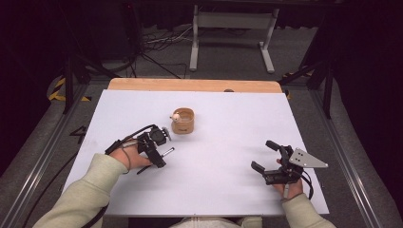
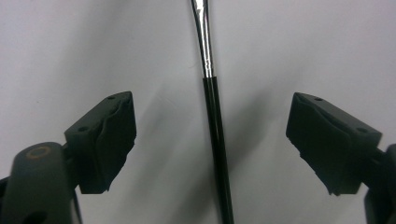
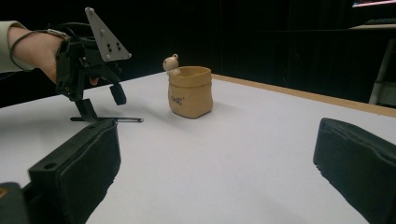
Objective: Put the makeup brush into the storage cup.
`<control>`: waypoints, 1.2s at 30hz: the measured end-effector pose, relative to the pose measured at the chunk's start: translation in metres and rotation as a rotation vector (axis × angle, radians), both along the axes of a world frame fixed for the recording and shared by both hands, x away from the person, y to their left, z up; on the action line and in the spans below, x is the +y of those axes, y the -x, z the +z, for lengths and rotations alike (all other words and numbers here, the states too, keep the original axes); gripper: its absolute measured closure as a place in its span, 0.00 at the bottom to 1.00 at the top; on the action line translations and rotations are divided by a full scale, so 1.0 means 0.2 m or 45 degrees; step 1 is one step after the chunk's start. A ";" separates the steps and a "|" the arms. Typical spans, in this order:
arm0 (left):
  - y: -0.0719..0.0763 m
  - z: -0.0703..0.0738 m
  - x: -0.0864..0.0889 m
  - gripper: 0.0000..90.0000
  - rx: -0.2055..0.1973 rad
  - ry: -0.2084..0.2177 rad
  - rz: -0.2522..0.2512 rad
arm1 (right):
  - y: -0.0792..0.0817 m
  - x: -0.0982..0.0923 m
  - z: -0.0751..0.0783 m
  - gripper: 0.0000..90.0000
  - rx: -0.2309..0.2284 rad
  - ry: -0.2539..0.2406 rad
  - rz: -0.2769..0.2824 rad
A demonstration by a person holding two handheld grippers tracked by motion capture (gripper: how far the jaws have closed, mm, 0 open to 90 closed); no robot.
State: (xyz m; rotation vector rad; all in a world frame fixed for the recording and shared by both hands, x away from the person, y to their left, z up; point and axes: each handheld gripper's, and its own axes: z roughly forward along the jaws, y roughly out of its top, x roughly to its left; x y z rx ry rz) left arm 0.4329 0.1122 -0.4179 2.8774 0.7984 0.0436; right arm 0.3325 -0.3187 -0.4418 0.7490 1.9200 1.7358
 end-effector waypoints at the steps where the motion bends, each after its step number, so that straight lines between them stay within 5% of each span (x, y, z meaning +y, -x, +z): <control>1: 0.00 0.00 0.00 0.22 0.003 -0.003 -0.002 | 0.00 0.00 0.00 0.01 0.000 0.001 0.000; 36: 0.00 -0.03 0.00 0.74 0.027 -0.032 0.056 | 0.00 0.00 0.00 0.04 0.006 0.031 -0.006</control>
